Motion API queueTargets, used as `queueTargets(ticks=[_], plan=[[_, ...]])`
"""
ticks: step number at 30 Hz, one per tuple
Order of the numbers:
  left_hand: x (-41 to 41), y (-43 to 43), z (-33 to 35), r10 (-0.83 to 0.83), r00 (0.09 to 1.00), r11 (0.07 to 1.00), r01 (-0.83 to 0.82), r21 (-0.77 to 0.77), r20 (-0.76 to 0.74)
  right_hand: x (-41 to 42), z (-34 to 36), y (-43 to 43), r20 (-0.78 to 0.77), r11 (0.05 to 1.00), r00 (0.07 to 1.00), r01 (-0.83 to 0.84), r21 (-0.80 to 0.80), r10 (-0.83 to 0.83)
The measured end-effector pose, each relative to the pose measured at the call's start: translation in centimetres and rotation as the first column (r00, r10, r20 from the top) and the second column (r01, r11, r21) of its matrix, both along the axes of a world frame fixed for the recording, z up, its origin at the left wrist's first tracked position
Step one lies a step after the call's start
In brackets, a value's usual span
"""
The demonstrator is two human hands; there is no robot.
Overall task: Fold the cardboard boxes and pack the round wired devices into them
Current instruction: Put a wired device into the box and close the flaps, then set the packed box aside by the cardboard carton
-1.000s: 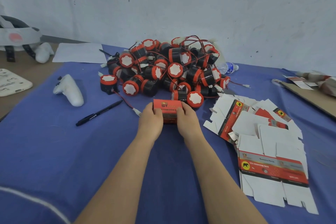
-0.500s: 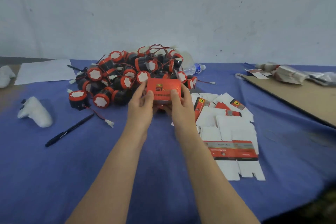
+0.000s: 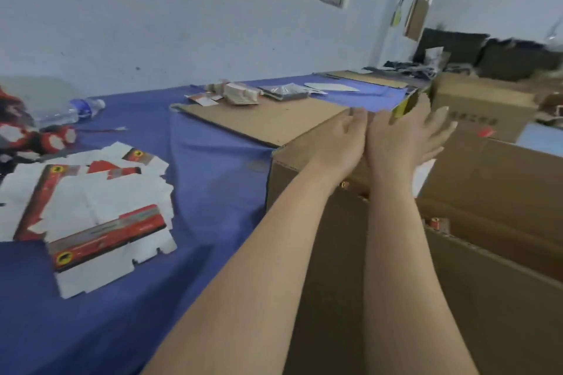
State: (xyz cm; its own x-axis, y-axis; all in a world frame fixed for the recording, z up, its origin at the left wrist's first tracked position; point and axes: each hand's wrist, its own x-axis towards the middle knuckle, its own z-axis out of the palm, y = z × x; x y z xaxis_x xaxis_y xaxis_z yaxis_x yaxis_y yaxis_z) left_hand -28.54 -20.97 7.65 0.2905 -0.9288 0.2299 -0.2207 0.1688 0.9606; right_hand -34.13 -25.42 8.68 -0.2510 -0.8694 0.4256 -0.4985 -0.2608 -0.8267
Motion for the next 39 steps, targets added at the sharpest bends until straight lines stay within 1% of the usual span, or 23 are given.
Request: queueTargets(ticks=[1, 2, 3, 4, 5, 7, 8, 9, 11, 12, 13, 14, 16, 19, 24, 26, 27, 28, 30, 33, 35, 37, 39], plan=[[0.0, -0.2, -0.4, 0.037, 0.999, 0.999, -0.037, -0.013, -0.002, 0.0, -0.3, 0.3, 0.006, 0.997, 1.0, -0.025, -0.07, 0.026], [0.6, -0.2, -0.7, 0.116, 0.993, 0.993, -0.117, -0.034, -0.012, 0.6, -0.6, 0.6, 0.039, 0.984, 0.993, -0.106, -0.142, 0.112], [1.8, 0.0, -1.1, 0.238, 0.971, 0.969, -0.24, -0.062, -0.038, 1.7, -0.9, 1.3, 0.105, 0.956, 0.963, -0.224, -0.188, 0.246], [3.3, 0.6, -1.6, 0.381, 0.922, 0.918, -0.386, -0.093, -0.071, 3.3, -1.2, 2.3, 0.176, 0.912, 0.902, -0.36, -0.195, 0.394], [5.3, 1.4, -2.3, 0.52, 0.849, 0.841, -0.528, -0.116, -0.092, 5.1, -1.7, 3.3, 0.223, 0.856, 0.828, -0.484, -0.181, 0.515], [9.6, 4.2, -4.3, 0.755, 0.654, 0.648, -0.756, -0.09, -0.052, 8.8, -3.4, 5.1, 0.222, 0.739, 0.711, -0.67, -0.075, 0.667], [11.7, 5.8, -5.7, 0.837, 0.547, 0.546, -0.836, -0.059, -0.019, 10.7, -4.5, 6.0, 0.201, 0.676, 0.662, -0.737, 0.002, 0.722], [13.6, 7.7, -7.0, 0.894, 0.447, 0.447, -0.894, -0.022, 0.007, 12.6, -5.9, 6.8, 0.134, 0.629, 0.635, -0.772, 0.093, 0.761], [16.5, 11.1, -9.6, 0.962, 0.27, 0.266, -0.961, 0.073, 0.049, 15.7, -8.9, 8.4, -0.105, 0.578, 0.577, -0.758, 0.302, 0.81], [17.5, 12.6, -10.6, 0.976, 0.206, 0.197, -0.973, 0.12, 0.065, 17.0, -10.4, 9.3, -0.193, 0.559, 0.53, -0.725, 0.403, 0.826], [18.2, 13.7, -11.5, 0.984, 0.168, 0.156, -0.975, 0.16, 0.066, 18.0, -11.7, 10.1, -0.232, 0.531, 0.483, -0.696, 0.484, 0.844], [18.9, 14.7, -12.2, 0.987, 0.153, 0.141, -0.973, 0.184, 0.055, 18.9, -12.8, 10.9, -0.238, 0.501, 0.447, -0.681, 0.534, 0.862], [19.6, 15.7, -13.4, 0.985, 0.174, 0.168, -0.965, 0.202, 0.012, 20.0, -14.2, 11.9, -0.26, 0.514, 0.45, -0.658, 0.55, 0.854], [20.1, 16.1, -13.9, 0.975, 0.212, 0.221, -0.963, 0.153, -0.075, 21.0, -14.3, 12.6, -0.307, 0.58, 0.494, -0.649, 0.493, 0.813], [21.3, 16.0, -12.9, 0.96, 0.207, 0.216, -0.976, 0.03, -0.188, 22.0, -13.2, 13.1, -0.407, 0.638, 0.495, -0.642, 0.424, 0.768], [21.8, 16.0, -12.8, 0.957, 0.199, 0.209, -0.978, 0.025, -0.211, 22.3, -12.9, 13.2, -0.405, 0.676, 0.549, -0.665, 0.319, 0.731], [22.1, 16.1, -12.7, 0.955, 0.195, 0.207, -0.978, 0.035, -0.222, 22.5, -12.7, 13.2, -0.329, 0.664, 0.582, -0.698, 0.268, 0.744], [22.4, 16.3, -12.6, 0.953, 0.192, 0.208, -0.977, 0.044, -0.233, 22.7, -12.5, 13.3, -0.2, 0.625, 0.593, -0.747, 0.225, 0.78], [23.4, 17.1, -12.3, 0.949, 0.195, 0.21, -0.977, 0.034, -0.246, 23.3, -12.0, 13.4, 0.069, 0.524, 0.536, -0.84, 0.139, 0.841], [25.7, 19.3, -11.2, 0.933, 0.263, 0.266, -0.964, -0.021, -0.244, 25.3, -11.3, 14.0, 0.315, 0.43, 0.42, -0.902, 0.042, 0.851], [27.6, 21.3, -10.4, 0.929, 0.311, 0.302, -0.95, -0.074, -0.202, 27.4, -11.0, 15.0, 0.361, 0.382, 0.356, -0.924, 0.0, 0.862], [29.4, 23.6, -10.1, 0.944, 0.306, 0.291, -0.948, -0.13, -0.123, 29.8, -10.7, 16.8, 0.309, 0.318, 0.296, -0.948, -0.025, 0.904], [30.8, 25.7, -10.2, 0.954, 0.285, 0.267, -0.949, -0.165, -0.096, 32.2, -10.6, 19.3, 0.239, 0.262, 0.241, -0.963, -0.061, 0.941]])
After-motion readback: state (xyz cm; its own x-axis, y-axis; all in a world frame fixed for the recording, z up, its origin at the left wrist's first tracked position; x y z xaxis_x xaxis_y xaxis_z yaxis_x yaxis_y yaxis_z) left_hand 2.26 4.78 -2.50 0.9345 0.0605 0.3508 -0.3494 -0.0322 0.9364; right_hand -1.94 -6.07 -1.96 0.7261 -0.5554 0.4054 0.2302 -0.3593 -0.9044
